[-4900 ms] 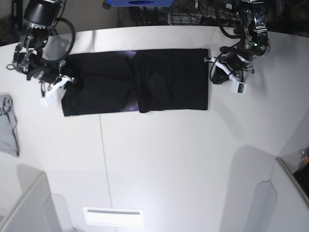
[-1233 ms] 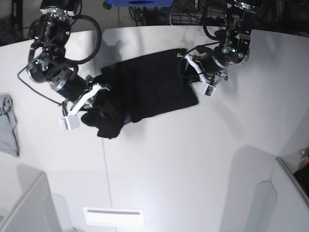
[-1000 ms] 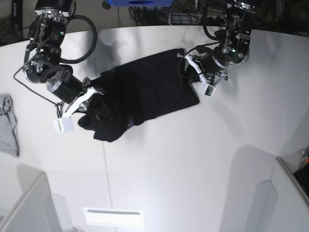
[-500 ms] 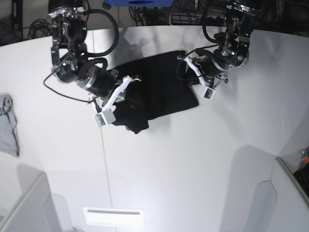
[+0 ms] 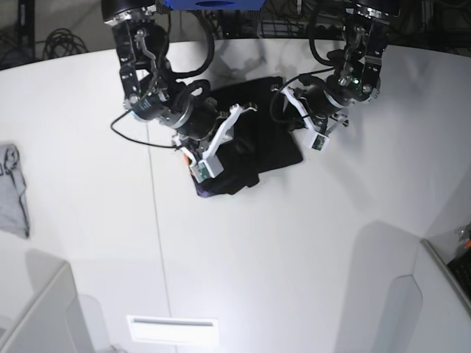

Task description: Fold the T-shirt properly

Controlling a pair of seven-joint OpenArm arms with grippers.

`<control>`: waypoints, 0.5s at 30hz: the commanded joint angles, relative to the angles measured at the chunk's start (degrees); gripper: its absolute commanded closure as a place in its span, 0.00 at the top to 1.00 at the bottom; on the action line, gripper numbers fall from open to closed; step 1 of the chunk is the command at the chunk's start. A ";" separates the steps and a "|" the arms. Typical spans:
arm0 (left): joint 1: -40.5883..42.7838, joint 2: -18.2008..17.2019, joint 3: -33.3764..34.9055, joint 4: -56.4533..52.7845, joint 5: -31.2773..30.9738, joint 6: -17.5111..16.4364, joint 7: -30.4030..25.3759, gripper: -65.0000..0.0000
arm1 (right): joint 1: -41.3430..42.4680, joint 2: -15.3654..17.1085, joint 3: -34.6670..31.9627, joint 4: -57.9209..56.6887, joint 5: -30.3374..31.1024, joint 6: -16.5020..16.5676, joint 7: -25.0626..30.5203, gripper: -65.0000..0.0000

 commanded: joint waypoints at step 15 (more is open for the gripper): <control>-0.13 -0.48 -0.22 0.73 0.70 0.40 0.86 0.00 | 0.97 -0.41 -1.83 -4.05 0.92 0.31 3.89 0.00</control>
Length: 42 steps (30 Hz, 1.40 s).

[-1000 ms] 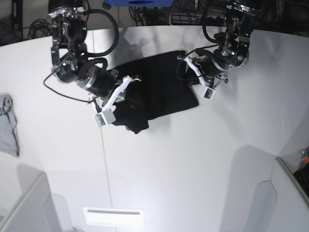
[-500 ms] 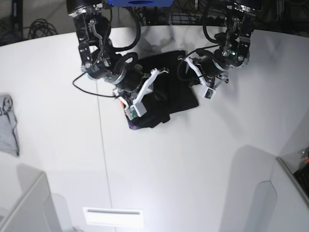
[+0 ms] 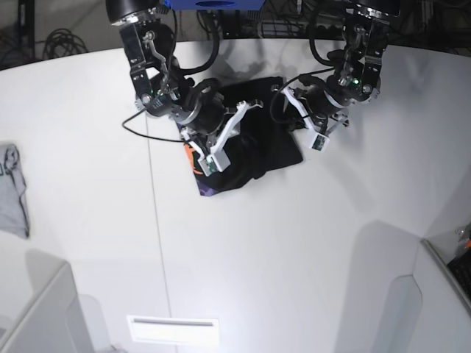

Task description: Fold the T-shirt properly

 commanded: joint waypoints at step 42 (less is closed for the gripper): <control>16.05 -5.74 -22.42 9.24 0.52 -7.45 5.43 0.00 | 1.10 -0.19 -5.91 -2.27 0.96 -2.92 1.05 0.28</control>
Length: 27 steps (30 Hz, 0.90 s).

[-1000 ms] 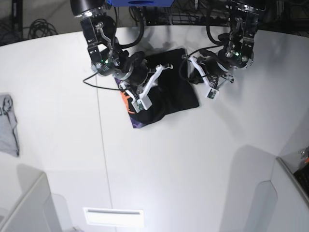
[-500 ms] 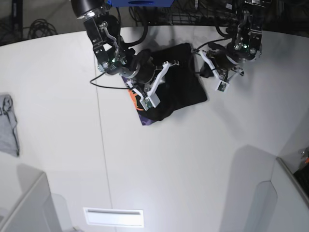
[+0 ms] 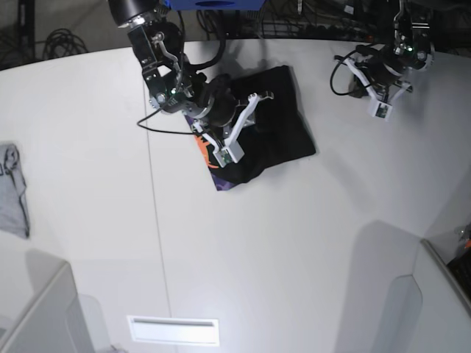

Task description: Fold the T-shirt properly

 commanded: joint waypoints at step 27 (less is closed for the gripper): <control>-0.30 -0.58 -19.73 0.27 -0.37 -8.34 5.11 0.00 | 12.49 5.79 -27.83 7.18 0.87 -22.26 -2.44 0.50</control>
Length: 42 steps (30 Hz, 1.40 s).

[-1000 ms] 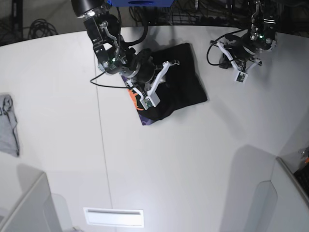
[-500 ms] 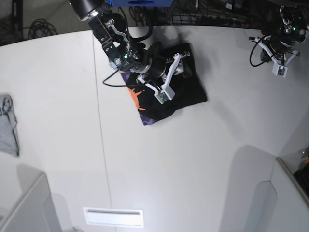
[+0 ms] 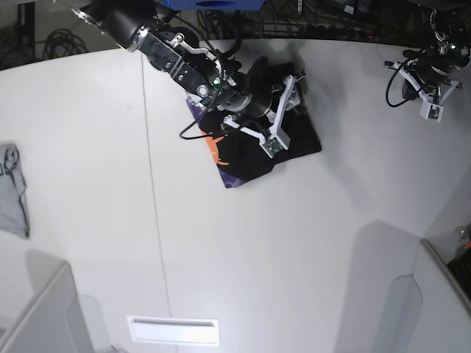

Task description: Fold the T-shirt properly

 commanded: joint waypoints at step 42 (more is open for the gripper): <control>2.53 2.13 -0.47 4.44 -10.46 -0.58 -0.74 0.00 | -7.23 3.71 20.28 12.82 0.94 6.50 7.01 0.00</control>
